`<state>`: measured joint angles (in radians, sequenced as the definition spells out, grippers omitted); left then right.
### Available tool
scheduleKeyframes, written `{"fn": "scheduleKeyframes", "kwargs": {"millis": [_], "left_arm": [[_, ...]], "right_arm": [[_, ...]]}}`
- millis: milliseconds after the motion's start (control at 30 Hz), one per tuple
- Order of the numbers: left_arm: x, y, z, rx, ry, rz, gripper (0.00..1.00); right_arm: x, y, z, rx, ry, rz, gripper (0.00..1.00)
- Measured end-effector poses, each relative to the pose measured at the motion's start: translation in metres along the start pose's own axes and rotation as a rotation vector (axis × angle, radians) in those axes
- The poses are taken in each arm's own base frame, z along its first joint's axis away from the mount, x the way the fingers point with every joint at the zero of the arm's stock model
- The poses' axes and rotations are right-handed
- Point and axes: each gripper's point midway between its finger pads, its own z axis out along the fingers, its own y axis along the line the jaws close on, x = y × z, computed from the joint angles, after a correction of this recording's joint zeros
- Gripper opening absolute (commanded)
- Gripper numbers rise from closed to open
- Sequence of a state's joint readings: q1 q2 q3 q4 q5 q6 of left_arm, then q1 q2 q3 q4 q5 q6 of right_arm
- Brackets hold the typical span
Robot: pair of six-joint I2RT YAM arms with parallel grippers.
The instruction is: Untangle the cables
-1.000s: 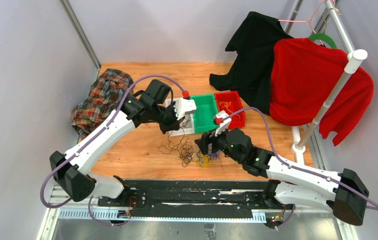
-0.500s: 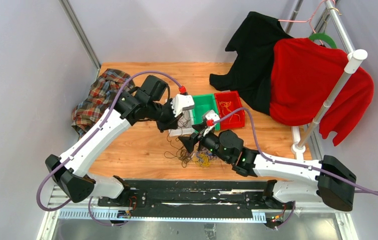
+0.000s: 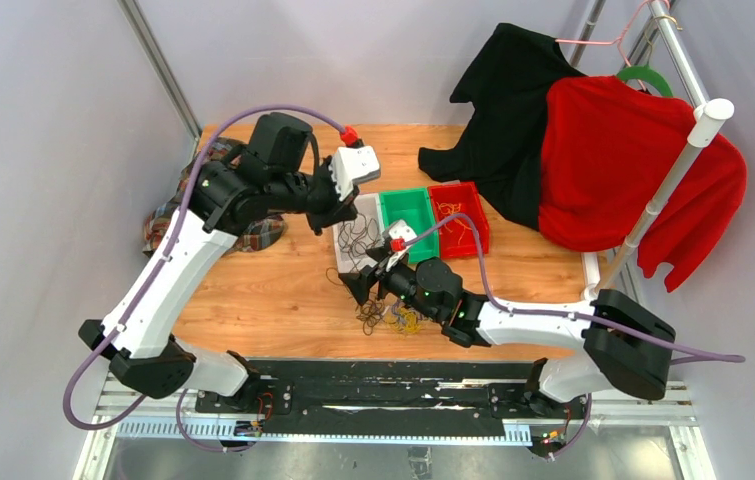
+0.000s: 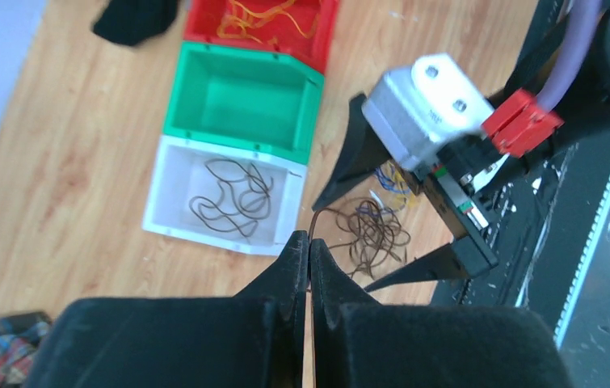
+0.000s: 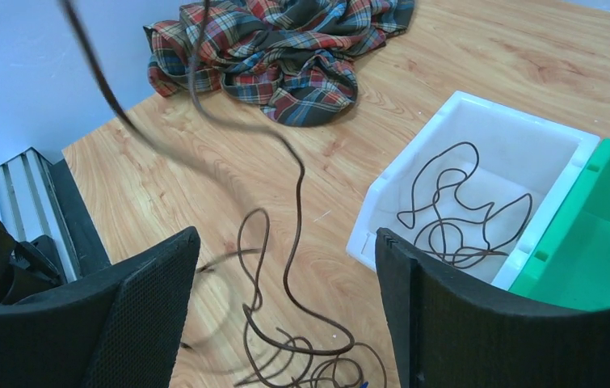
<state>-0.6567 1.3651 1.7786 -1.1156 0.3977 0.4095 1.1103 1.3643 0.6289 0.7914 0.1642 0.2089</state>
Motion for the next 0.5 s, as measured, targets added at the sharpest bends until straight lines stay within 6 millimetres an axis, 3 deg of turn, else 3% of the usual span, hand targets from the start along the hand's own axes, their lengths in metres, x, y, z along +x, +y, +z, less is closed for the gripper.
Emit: {"fn": "scheduleKeyframes", "kwargs": {"millis": [133,333,500], "left_arm": [[-0.03,0.009,-0.022,-0.061,-0.064,0.037,0.0],[-0.079,0.028,-0.063,-0.194,-0.187,0.121,0.0],[-0.08,0.044,-0.07,-0.276,-0.166,0.174,0.01]], "right_arm": [[0.011,0.001,0.006,-0.01,0.014,0.0,0.79],[0.048,-0.002,0.011,-0.006,0.095,0.002,0.79],[0.061,-0.02,-0.003,0.042,0.117,0.023,0.8]]}}
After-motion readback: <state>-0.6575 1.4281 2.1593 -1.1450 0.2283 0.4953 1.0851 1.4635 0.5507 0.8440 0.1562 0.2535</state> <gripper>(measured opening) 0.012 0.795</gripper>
